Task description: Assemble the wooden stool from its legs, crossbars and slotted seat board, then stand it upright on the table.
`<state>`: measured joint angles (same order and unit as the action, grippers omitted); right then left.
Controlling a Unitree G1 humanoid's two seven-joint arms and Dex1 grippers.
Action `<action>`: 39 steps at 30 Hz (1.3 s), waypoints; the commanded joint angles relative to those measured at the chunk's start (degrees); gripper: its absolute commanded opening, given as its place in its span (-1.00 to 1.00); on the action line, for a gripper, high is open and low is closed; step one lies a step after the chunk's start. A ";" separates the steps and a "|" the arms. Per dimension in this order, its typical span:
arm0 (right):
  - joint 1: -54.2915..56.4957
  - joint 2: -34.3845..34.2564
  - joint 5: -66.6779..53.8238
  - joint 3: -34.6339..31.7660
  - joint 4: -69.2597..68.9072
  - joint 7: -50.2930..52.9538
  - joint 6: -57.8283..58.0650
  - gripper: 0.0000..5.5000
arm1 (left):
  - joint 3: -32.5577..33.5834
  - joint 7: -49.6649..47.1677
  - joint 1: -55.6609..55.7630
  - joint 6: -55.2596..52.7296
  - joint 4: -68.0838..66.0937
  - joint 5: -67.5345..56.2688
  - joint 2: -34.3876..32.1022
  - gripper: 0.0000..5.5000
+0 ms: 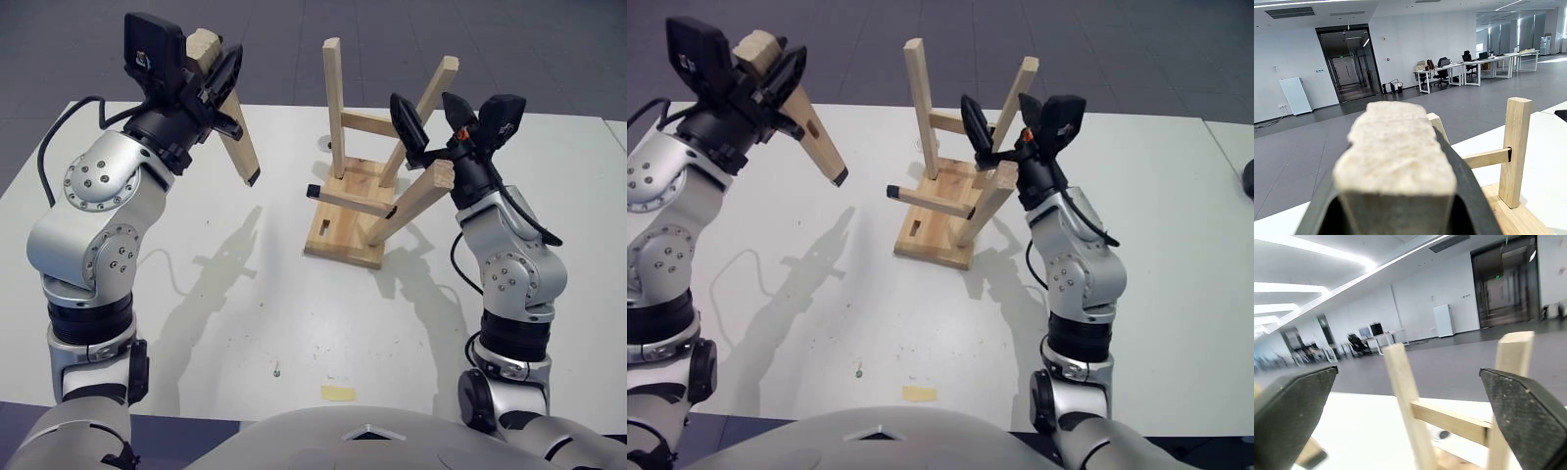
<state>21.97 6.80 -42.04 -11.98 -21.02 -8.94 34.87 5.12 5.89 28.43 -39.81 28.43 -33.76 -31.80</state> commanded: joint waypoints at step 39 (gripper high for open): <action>-7.34 36.48 -0.15 8.48 2.22 -52.87 -0.41 -0.09 | 6.55 1.16 0.37 -7.10 0.65 -4.73 10.68 -0.63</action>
<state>16.12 44.22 -43.02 -4.36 -17.03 -62.61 34.85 10.63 7.57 27.72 -46.02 29.12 -36.78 -22.55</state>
